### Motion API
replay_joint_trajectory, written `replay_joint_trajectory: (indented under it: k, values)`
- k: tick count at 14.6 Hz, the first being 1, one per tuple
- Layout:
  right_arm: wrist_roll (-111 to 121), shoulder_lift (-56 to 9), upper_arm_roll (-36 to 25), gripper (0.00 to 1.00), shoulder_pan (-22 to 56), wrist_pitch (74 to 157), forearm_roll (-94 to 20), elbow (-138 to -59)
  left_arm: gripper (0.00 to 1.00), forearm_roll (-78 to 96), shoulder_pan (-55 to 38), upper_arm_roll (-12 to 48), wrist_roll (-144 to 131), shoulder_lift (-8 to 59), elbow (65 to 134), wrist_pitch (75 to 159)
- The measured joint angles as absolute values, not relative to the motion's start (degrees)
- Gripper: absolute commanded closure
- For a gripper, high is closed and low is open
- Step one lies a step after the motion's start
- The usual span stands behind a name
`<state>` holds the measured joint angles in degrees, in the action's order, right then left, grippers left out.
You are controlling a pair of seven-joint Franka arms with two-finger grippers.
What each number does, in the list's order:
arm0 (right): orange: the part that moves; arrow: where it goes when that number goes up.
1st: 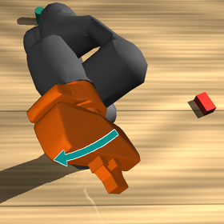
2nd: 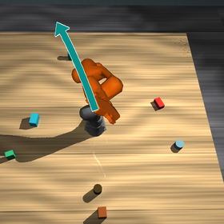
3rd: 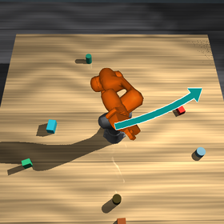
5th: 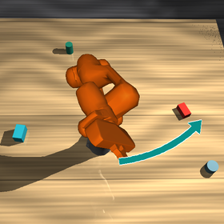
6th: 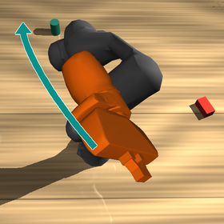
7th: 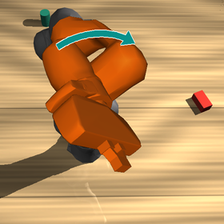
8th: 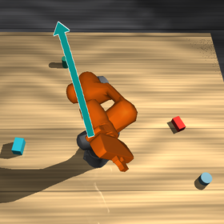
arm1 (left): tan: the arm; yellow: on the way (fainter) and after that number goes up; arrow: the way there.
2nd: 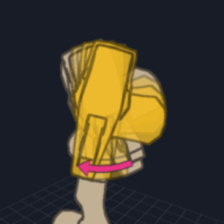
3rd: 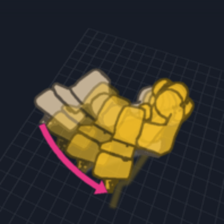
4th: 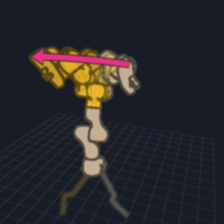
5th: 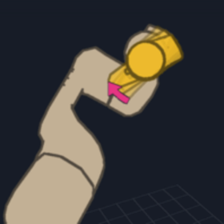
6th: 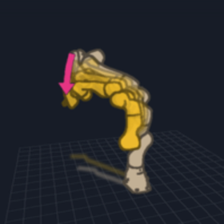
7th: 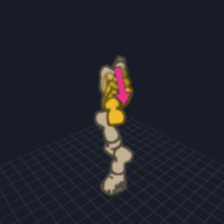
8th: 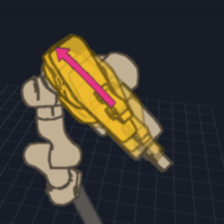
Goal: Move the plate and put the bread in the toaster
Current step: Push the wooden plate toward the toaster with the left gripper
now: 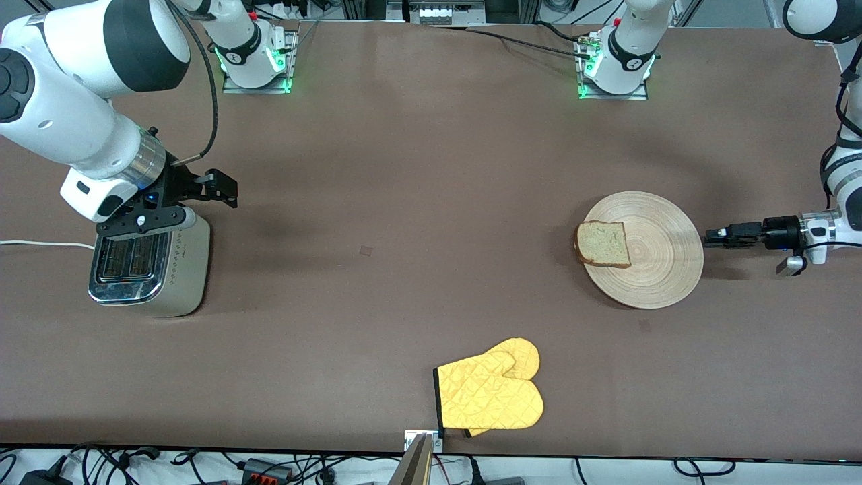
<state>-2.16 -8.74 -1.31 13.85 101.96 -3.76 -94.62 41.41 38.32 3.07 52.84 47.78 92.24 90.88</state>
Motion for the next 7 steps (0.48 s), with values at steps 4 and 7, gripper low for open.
replay_joint_trajectory:
  k: [4, 7]
  values:
    - [-2.16, -8.74, -1.32, 0.00, 13.87, 102.27, -3.76, -94.62, 0.70, 41.44, 37.28, 3.25, 52.84, 47.90, 93.62, 92.59]
    - [-2.16, -8.74, -1.34, 0.00, 13.86, 102.29, -3.76, -94.62, 0.70, 41.45, 36.59, 3.27, 52.84, 47.95, 94.84, 93.51]
